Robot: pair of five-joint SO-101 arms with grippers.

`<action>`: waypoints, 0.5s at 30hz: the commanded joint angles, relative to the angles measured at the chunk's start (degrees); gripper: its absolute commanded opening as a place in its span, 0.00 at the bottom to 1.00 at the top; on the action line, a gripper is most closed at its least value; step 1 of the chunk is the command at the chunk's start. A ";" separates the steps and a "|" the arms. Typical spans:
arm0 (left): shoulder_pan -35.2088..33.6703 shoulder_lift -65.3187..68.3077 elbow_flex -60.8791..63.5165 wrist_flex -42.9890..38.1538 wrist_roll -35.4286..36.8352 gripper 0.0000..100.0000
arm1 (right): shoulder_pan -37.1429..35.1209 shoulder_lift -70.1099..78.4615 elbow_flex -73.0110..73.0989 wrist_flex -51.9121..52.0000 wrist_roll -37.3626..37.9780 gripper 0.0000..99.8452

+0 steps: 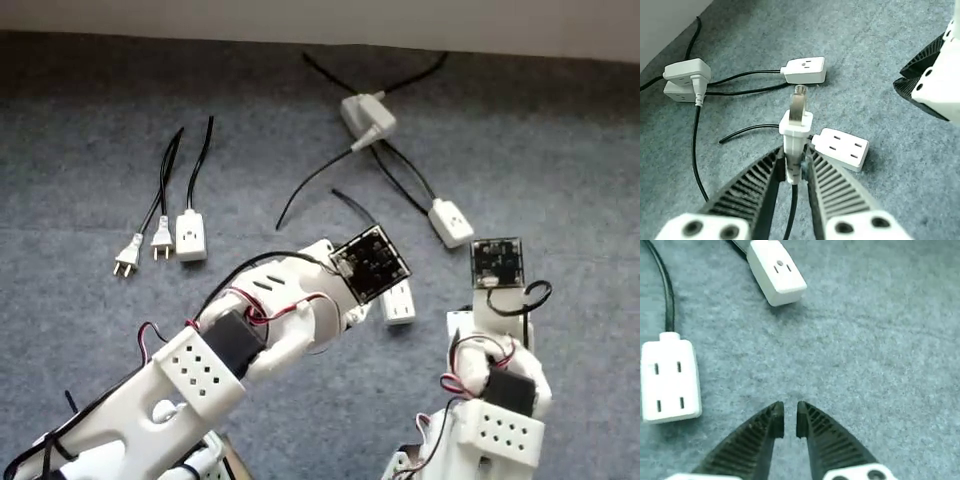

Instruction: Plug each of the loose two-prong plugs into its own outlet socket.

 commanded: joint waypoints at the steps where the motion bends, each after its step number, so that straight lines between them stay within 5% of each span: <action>1: -0.57 -1.54 0.31 -1.32 0.70 0.01 | -2.24 -8.40 2.68 -6.64 -6.68 0.00; 7: -2.86 -1.45 2.68 -4.92 0.88 0.01 | -2.24 -21.14 5.67 -7.52 -24.97 0.01; 15: -5.85 -1.27 5.85 -10.37 2.02 0.01 | -11.03 -23.78 -1.63 7.34 -28.66 0.01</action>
